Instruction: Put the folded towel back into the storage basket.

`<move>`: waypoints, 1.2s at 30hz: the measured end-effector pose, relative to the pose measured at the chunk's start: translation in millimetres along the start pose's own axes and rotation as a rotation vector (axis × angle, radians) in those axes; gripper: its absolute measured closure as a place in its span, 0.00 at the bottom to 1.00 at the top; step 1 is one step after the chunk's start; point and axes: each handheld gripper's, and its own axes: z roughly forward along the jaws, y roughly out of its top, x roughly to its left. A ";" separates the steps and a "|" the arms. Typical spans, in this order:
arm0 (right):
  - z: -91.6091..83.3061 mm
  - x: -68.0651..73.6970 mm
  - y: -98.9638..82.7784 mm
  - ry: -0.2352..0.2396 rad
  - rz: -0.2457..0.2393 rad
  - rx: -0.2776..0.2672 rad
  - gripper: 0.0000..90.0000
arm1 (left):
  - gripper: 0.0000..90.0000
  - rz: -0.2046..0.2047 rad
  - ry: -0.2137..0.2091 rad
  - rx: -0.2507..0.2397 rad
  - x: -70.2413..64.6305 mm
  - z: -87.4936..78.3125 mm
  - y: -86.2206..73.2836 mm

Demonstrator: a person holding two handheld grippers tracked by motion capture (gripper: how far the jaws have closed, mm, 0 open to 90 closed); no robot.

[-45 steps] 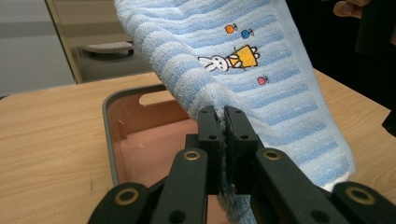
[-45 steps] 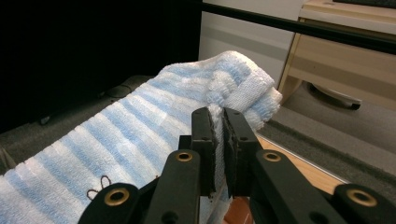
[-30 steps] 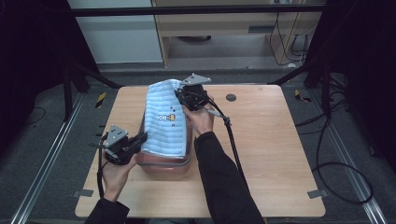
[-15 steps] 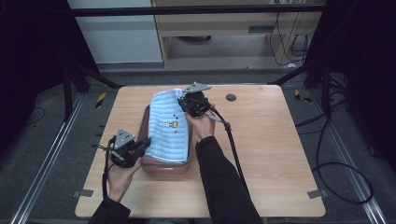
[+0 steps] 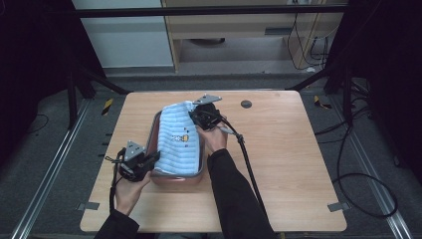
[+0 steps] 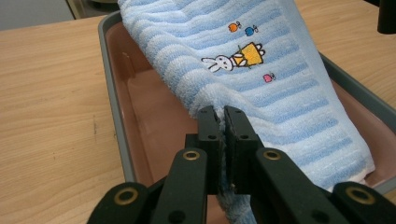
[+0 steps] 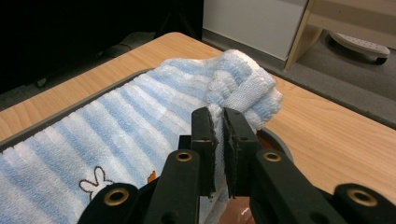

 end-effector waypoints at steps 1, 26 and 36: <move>0.7 0.5 -1.4 0.002 0.003 0.007 0.93 | 0.95 0.001 -0.001 0.002 -0.3 0.6 -0.6; -0.1 -3.8 -19.0 -0.037 0.008 0.091 0.78 | 0.75 -0.009 0.040 0.004 5.4 2.0 -4.8; -40.0 -11.2 -12.4 -0.040 0.027 -0.021 0.57 | 0.63 -0.001 0.019 -0.060 2.8 -10.7 4.3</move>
